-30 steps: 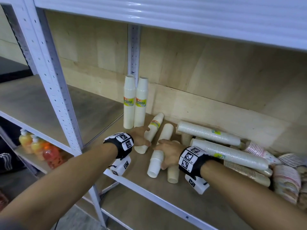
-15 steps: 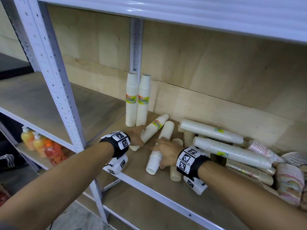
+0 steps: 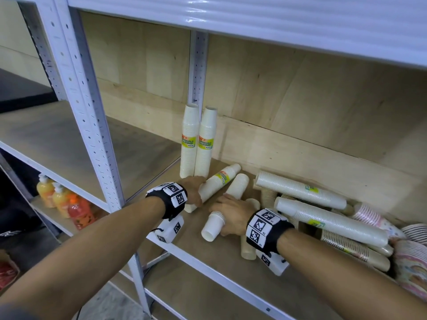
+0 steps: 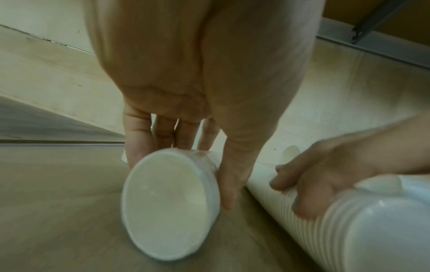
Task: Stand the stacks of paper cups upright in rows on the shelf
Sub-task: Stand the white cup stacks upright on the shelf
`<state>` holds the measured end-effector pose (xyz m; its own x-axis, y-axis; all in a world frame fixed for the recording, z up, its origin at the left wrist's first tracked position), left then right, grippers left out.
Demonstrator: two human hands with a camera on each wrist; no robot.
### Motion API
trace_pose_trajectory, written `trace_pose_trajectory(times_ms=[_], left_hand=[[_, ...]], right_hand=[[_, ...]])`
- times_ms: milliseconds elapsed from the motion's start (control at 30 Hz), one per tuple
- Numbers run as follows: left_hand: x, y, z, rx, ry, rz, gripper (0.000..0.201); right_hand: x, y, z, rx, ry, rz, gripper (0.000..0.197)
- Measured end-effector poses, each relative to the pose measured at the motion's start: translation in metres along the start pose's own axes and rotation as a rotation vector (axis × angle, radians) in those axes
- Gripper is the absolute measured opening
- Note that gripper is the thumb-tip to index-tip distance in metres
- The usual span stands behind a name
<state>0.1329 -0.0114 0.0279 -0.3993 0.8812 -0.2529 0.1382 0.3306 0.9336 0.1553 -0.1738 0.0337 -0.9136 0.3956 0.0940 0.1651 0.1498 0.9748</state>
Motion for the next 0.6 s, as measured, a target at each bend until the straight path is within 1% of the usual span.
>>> trace_pose_trajectory(times_ms=[167, 267, 333, 433, 600], left_hand=[[-0.006, 0.003, -0.009, -0.038, -0.02, -0.038, 0.097], [-0.009, 0.008, -0.015, -0.047, -0.025, -0.089, 0.098], [-0.009, 0.011, -0.018, -0.05, -0.025, -0.15, 0.097], [-0.01, 0.013, -0.021, -0.088, -0.015, -0.244, 0.09], [-0.015, 0.011, -0.022, -0.207, -0.014, -0.355, 0.076]], right_hand=[[-0.007, 0.031, -0.006, -0.127, 0.004, 0.141, 0.042], [-0.012, 0.056, -0.014, -0.226, -0.051, 0.183, 0.037], [-0.015, 0.073, -0.02, -0.304, -0.089, 0.215, 0.039], [-0.017, 0.096, -0.027, -0.427, -0.142, 0.302, 0.039], [-0.024, 0.128, -0.031, -0.614, -0.273, 0.49, 0.042]])
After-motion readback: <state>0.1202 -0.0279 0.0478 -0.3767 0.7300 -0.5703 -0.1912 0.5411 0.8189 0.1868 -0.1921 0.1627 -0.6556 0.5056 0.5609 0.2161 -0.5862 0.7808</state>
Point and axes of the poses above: each hand's wrist, its own z-axis towards the middle knuckle, its own y-axis out of the back of the hand, x = y × z, the point moved 4 cm from there along z, towards the middle knuckle
